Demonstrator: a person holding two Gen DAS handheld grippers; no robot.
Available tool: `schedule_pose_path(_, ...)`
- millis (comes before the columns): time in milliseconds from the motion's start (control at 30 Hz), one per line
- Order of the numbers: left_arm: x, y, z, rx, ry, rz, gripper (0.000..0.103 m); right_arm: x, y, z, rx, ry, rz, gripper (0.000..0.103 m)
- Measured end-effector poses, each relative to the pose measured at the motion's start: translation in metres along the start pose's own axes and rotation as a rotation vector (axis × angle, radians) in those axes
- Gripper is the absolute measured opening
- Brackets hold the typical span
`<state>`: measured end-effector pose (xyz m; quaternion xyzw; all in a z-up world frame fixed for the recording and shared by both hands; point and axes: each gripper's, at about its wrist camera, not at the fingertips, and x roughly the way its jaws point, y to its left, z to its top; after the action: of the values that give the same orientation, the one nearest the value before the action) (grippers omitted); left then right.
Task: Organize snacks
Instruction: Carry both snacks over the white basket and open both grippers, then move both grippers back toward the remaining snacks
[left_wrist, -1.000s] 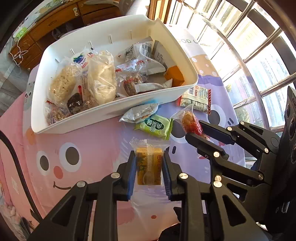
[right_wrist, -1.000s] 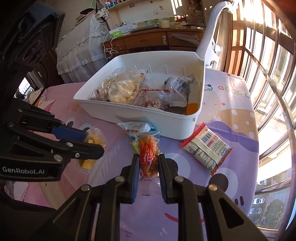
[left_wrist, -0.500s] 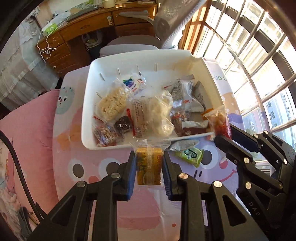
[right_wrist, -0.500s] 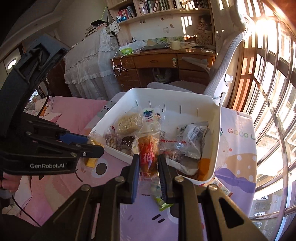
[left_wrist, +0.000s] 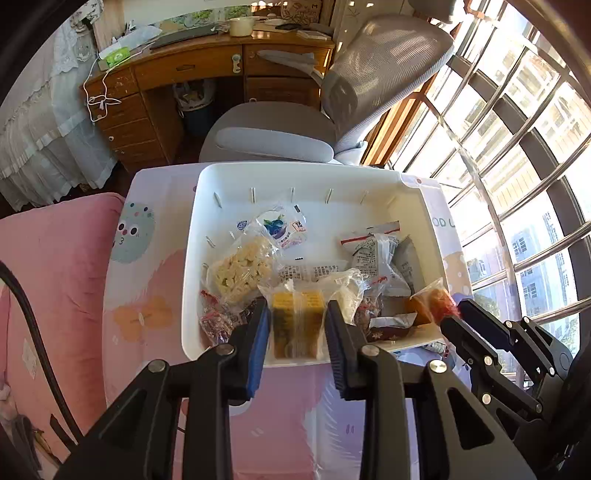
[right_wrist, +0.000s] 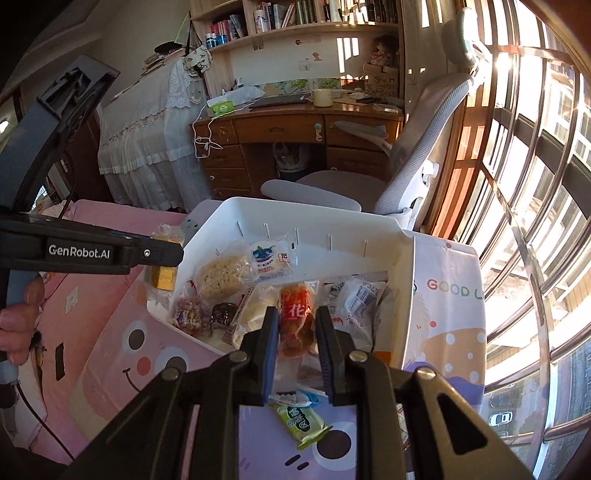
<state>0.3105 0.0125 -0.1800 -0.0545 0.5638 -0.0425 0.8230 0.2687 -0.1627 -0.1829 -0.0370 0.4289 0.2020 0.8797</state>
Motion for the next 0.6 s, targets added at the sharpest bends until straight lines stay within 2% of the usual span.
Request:
schedule_pose_path(100,0.0,0.002,-0.001,0.016,0.002,-0.036,0.035,0.003,0.0,0.0,0.043,0.025,-0.011,0.026)
schedule_pose_path(233,-0.002,0.003,-0.003,0.038,0.008,-0.045,0.054,0.002,0.004,-0.003,0.076,0.042,-0.042,0.035)
schedule_pose_path(433,-0.002,0.01,-0.015,0.078,0.049,-0.069,0.063,-0.001,0.013,-0.014,0.127,0.071,-0.083,0.038)
schedule_pose_path(533,0.002,0.015,-0.026,0.104,0.086,-0.063,0.065,-0.002,0.017,-0.025,0.172,0.088,-0.099,0.045)
schedule_pose_path(600,0.004,0.021,-0.034,0.109,0.105,-0.08,0.065,-0.003,0.02,-0.034,0.199,0.104,-0.11,0.047)
